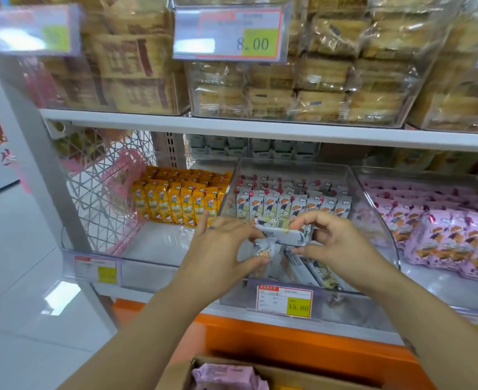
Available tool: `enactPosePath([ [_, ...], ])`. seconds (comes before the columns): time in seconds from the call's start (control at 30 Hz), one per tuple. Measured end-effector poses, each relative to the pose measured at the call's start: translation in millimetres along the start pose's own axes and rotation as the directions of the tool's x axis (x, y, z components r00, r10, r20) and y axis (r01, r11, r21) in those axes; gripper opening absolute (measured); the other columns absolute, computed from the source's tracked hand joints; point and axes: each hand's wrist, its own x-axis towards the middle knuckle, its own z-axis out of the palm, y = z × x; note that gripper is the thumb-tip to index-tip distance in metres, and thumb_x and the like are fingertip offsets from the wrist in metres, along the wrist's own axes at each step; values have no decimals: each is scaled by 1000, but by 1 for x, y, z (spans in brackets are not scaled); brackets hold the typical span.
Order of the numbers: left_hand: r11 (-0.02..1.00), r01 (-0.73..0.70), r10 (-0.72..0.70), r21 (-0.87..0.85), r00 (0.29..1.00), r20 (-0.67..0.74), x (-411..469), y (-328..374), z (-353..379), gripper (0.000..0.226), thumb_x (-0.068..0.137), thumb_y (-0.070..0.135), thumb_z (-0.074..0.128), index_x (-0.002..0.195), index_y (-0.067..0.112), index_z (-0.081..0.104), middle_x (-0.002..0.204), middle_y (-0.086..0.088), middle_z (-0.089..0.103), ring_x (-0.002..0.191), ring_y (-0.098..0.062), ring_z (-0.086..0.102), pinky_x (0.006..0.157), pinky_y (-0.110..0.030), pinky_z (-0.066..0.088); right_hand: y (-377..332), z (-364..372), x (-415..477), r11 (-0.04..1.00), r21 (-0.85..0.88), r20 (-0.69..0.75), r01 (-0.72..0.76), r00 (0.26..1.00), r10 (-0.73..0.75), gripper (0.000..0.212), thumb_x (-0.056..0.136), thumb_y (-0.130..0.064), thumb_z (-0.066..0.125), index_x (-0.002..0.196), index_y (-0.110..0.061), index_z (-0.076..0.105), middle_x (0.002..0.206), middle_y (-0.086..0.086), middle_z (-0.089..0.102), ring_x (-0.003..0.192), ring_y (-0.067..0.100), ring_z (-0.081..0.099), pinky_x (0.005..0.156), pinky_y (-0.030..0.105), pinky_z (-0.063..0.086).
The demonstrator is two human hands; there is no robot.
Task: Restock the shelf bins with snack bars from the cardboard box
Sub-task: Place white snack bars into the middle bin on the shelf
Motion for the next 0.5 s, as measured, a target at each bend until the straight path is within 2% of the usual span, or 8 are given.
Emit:
enactPosePath([
  [0.07, 1000, -10, 10, -9, 1000, 13, -1, 0, -1, 37, 80, 50, 66, 112, 30, 65, 114, 17, 63, 114, -2, 50, 115, -30, -4, -1, 0, -4, 1000, -8, 21, 7, 1000, -7, 28, 75, 3, 73, 83, -23, 66, 100, -20, 67, 98, -12, 60, 84, 13, 47],
  [0.1, 1000, -24, 23, -20, 1000, -6, -2, -1, -1, 34, 80, 47, 68, 109, 29, 66, 109, 18, 64, 103, 0, 53, 114, -29, 2, -2, 0, -5, 1000, -19, 7, 9, 1000, -9, 21, 74, -6, 76, 80, -24, 66, 101, -22, 66, 100, -14, 58, 88, 14, 45],
  [0.17, 998, -40, 37, -45, 997, -73, -3, -3, -3, 27, 79, 42, 72, 103, 29, 67, 94, 24, 61, 77, 5, 52, 109, -30, 23, -2, 1, -7, 999, -49, -78, 5, 997, -9, 13, 76, -15, 75, 76, -24, 66, 99, -25, 64, 102, -12, 58, 96, 25, 45],
  [0.2, 996, -26, 18, -88, 996, -90, -3, -4, -5, 24, 80, 38, 72, 102, 28, 66, 90, 27, 55, 70, 4, 54, 101, -27, 33, -2, 2, -7, 998, -68, -138, 13, 990, -23, 14, 78, -14, 74, 78, -25, 66, 98, -25, 64, 103, -8, 58, 98, 32, 47],
  [0.27, 976, 36, -55, -213, 995, -81, -4, -4, -11, 19, 84, 31, 69, 101, 31, 61, 98, 27, 50, 72, 3, 59, 81, -16, 43, 1, 3, -4, 997, -81, -245, 17, 969, -37, 26, 82, -9, 71, 90, -32, 63, 100, -20, 64, 104, 0, 59, 97, 40, 49],
  [0.33, 962, 33, -64, -270, 993, -104, -5, -5, -15, 24, 87, 20, 66, 107, 31, 58, 110, 20, 47, 81, 4, 60, 73, -13, 48, 4, 7, -3, 998, 61, -323, -10, 946, 29, 38, 82, -4, 70, 97, -37, 61, 106, -12, 61, 106, 11, 59, 95, 43, 50],
  [0.43, 958, -51, 6, -283, 987, -159, -3, -6, -12, 37, 87, 2, 64, 117, 22, 61, 111, 16, 42, 99, 2, 53, 89, -13, 46, 5, 19, -3, 910, 412, -305, -53, 933, 192, 40, 82, 2, 68, 106, -29, 62, 113, -1, 53, 107, 26, 61, 86, 37, 55],
  [0.5, 942, -68, 15, -329, 987, -163, -3, -5, -10, 36, 84, 0, 67, 114, 20, 63, 113, 17, 42, 105, 3, 49, 93, -14, 44, 3, 25, -3, 897, 435, -283, -82, 933, 222, 44, 82, 2, 68, 116, -23, 61, 115, 3, 51, 108, 27, 60, 83, 35, 56],
])
